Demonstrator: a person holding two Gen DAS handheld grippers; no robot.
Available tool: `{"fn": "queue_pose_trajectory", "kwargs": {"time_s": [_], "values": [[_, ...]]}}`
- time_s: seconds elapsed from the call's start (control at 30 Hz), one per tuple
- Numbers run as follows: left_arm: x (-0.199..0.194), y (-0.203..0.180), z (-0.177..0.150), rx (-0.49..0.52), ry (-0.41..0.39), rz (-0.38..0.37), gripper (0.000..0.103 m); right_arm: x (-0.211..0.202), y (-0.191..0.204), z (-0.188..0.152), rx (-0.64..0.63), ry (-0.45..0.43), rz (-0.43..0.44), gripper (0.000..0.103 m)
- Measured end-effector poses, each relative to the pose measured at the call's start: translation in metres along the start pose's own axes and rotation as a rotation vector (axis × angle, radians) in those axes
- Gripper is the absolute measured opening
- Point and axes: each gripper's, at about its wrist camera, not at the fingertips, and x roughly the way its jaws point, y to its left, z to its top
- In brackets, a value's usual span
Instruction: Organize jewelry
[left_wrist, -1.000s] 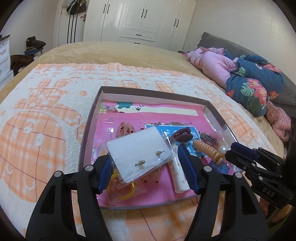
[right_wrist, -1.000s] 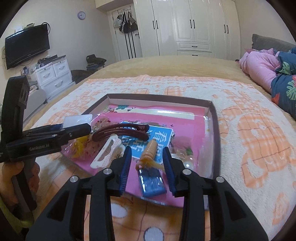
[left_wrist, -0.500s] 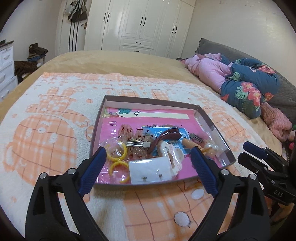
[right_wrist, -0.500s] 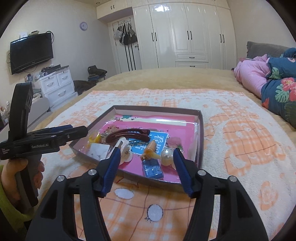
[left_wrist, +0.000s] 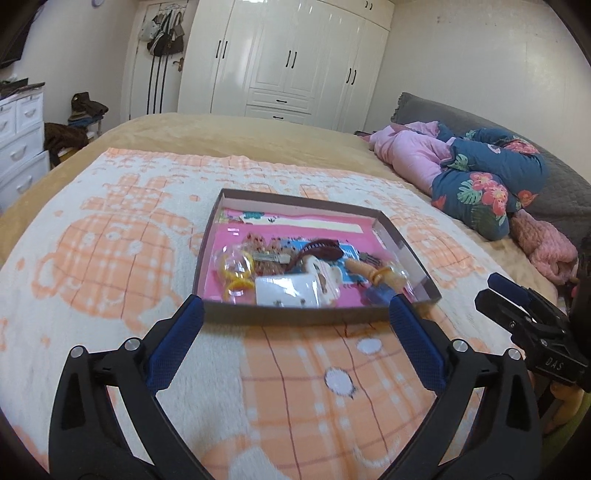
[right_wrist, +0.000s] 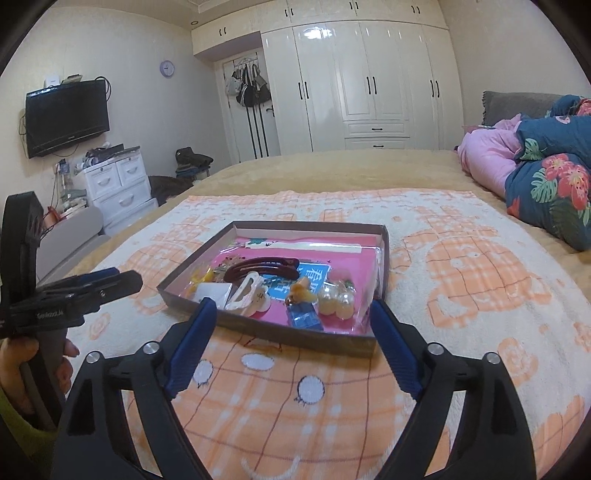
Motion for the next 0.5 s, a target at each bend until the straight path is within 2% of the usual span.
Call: {"fn": "queue_pose_trajectory", "kwargs": {"time_s": [0.23,0.37,0.5], "values": [[-0.011,-0.006,-0.019,0.02,-0.006,0.011,0.092,-0.016,0.005,-0.015,-0.017,-0.036,-0.056,0.094],[-0.02,-0.008,-0.025,0.03,-0.038,0.024,0.092,-0.022,0.009,-0.02,-0.051,-0.08,-0.12,0.097],[-0.028,-0.01,-0.028,0.047,-0.082,0.031,0.092,-0.027,0.009,-0.024,-0.061,-0.114,-0.138,0.097]]}}
